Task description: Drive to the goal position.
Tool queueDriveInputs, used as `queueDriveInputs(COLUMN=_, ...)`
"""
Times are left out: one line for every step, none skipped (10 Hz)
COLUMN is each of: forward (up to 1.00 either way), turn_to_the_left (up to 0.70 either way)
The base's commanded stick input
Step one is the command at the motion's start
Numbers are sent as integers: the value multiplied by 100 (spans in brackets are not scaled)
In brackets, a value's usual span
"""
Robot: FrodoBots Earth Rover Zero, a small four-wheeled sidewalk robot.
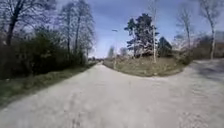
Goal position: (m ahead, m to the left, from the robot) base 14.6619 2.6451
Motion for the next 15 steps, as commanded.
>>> queueDriveInputs(forward=85, turn_to_the_left=0)
queueDriveInputs(forward=85, turn_to_the_left=4)
queueDriveInputs(forward=85, turn_to_the_left=34)
queueDriveInputs(forward=85, turn_to_the_left=34)
queueDriveInputs(forward=85, turn_to_the_left=26)
queueDriveInputs(forward=85, turn_to_the_left=4)
queueDriveInputs(forward=85, turn_to_the_left=0)
queueDriveInputs(forward=85, turn_to_the_left=0)
queueDriveInputs(forward=85, turn_to_the_left=0)
queueDriveInputs(forward=85, turn_to_the_left=0)
queueDriveInputs(forward=85, turn_to_the_left=0)
queueDriveInputs(forward=85, turn_to_the_left=0)
queueDriveInputs(forward=85, turn_to_the_left=0)
queueDriveInputs(forward=85, turn_to_the_left=0)
queueDriveInputs(forward=85, turn_to_the_left=0)
